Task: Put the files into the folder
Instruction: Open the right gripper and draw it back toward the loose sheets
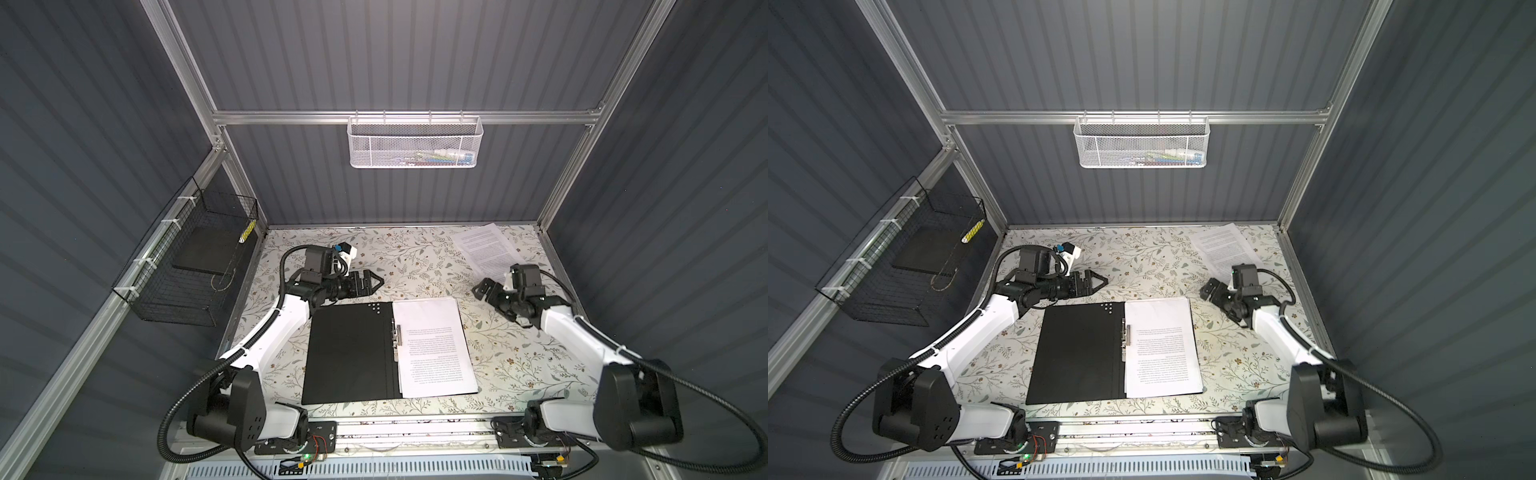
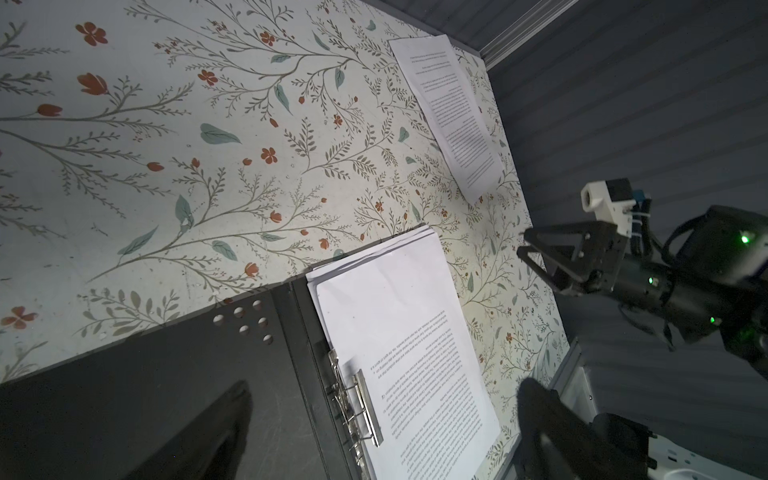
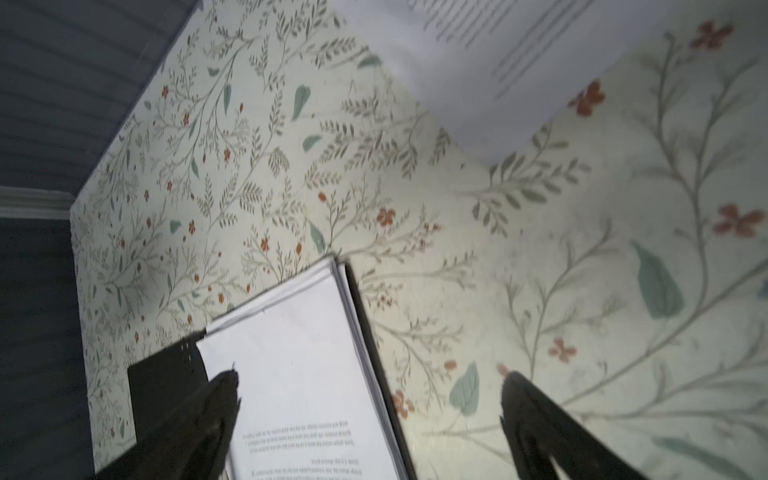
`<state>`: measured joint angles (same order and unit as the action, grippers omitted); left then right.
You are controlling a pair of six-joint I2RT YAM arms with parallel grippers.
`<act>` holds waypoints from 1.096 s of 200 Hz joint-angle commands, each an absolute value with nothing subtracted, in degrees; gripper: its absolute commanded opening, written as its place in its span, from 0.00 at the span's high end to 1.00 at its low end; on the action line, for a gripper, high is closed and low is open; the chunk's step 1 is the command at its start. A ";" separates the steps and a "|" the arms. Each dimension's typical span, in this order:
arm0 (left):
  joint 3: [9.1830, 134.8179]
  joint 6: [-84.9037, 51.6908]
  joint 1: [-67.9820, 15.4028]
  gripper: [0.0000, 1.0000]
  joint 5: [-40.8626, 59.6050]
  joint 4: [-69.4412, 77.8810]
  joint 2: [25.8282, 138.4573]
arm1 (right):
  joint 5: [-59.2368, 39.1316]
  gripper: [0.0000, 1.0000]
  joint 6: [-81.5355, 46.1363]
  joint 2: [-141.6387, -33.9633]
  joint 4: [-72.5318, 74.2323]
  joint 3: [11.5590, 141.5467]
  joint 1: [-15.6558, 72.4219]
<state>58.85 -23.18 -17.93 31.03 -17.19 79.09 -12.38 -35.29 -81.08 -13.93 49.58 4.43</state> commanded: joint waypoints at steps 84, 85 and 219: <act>64.06 -29.40 -27.50 0.00 32.17 -14.24 85.17 | -21.84 0.01 -35.60 -117.08 -14.25 80.98 -5.71; 64.11 -29.42 -27.55 0.00 32.17 -14.24 85.21 | -21.95 0.01 -35.69 -117.17 -14.25 81.01 -5.75; 76.76 -29.60 -30.80 0.00 32.31 -13.80 96.88 | -30.14 0.01 -53.29 -96.58 4.22 44.94 -5.51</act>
